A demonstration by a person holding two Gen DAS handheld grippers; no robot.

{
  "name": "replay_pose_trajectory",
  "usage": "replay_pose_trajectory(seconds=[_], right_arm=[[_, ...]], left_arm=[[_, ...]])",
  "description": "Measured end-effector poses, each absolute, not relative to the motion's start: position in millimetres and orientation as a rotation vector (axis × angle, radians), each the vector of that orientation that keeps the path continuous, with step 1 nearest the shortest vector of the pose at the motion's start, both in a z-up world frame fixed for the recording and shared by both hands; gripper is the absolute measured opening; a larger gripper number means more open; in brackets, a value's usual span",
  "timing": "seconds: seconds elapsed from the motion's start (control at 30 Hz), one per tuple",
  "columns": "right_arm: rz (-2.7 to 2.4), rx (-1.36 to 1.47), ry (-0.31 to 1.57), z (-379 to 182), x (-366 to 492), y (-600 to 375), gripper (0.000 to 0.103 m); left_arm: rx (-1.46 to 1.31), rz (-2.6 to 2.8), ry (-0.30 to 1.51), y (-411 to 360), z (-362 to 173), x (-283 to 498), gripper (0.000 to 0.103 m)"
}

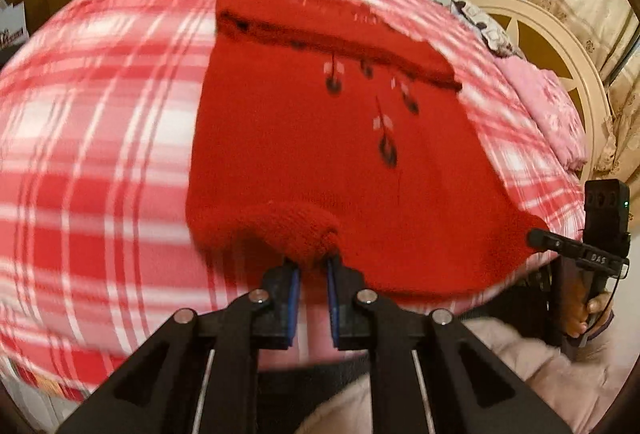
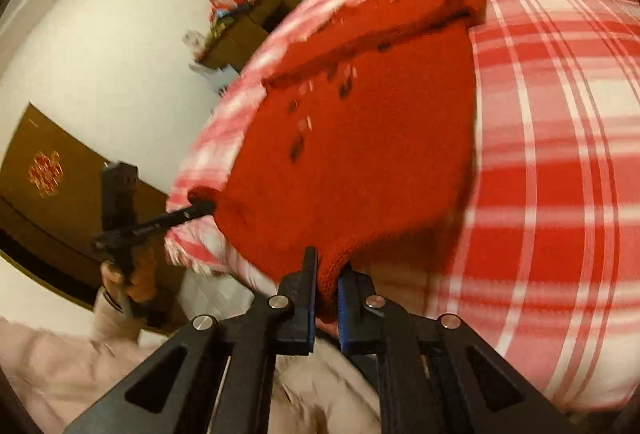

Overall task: Fold small clothes
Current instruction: 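Pinch the sweater hem with both tools, regripping it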

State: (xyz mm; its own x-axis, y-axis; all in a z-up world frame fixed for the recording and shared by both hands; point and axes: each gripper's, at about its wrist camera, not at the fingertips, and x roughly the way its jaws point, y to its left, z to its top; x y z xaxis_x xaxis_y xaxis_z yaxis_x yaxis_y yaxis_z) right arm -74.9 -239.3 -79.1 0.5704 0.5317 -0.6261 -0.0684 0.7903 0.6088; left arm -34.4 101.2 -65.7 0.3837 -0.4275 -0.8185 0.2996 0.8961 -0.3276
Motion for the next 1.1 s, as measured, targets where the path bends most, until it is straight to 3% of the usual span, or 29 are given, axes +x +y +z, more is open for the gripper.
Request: replay_pose_trajectory(seconds=[0.27, 0.47, 0.5, 0.57, 0.6, 0.63, 0.67, 0.7, 0.73, 0.77, 0.87, 1.03, 1.1], right_arm=[[0.279, 0.706, 0.838, -88.5, -9.0, -293.5, 0.008], [0.21, 0.652, 0.881, -110.8, 14.8, -289.0, 0.009], [0.211, 0.655, 0.886, -111.0, 16.2, -288.9, 0.01], [0.215, 0.664, 0.873, -105.2, 17.3, -289.1, 0.012], [0.224, 0.657, 0.834, -96.4, 14.4, -289.4, 0.014], [0.23, 0.649, 0.802, -90.9, 14.3, -289.8, 0.022], [0.228, 0.63, 0.754, -80.9, 10.5, -289.8, 0.031], [0.222, 0.616, 0.721, -74.3, 9.3, -289.9, 0.055], [0.212, 0.596, 0.684, -67.3, 6.2, -289.0, 0.075], [0.207, 0.571, 0.652, -61.0, 3.3, -286.4, 0.076], [0.178, 0.482, 0.633, -47.7, -2.2, -276.5, 0.076], [0.162, 0.469, 0.654, -49.9, -10.7, -272.2, 0.076], [0.156, 0.47, 0.663, -52.8, -13.9, -272.8, 0.076]], left_arm=[[-0.06, -0.401, 1.031, 88.8, -70.3, 43.8, 0.012], [-0.114, -0.374, 1.026, 108.0, -71.9, 81.9, 0.015], [-0.13, -0.385, 1.014, 113.1, -67.7, 82.1, 0.021], [-0.126, -0.398, 0.975, 126.1, -57.9, 77.3, 0.043], [-0.112, -0.398, 0.948, 132.1, -52.9, 73.2, 0.061], [-0.097, -0.398, 0.911, 139.5, -48.4, 67.2, 0.07], [-0.088, -0.404, 0.882, 145.5, -46.1, 63.9, 0.072], [-0.08, -0.416, 0.864, 148.7, -45.9, 58.7, 0.074], [-0.073, -0.43, 0.865, 149.5, -48.1, 54.4, 0.075], [-0.066, -0.438, 0.872, 146.5, -50.3, 58.9, 0.075], [0.023, -0.438, 0.888, 132.1, -66.0, 54.5, 0.075], [0.065, -0.463, 0.914, 117.3, -88.9, 52.7, 0.052], [0.056, -0.457, 0.912, 117.6, -91.7, 50.1, 0.052]])
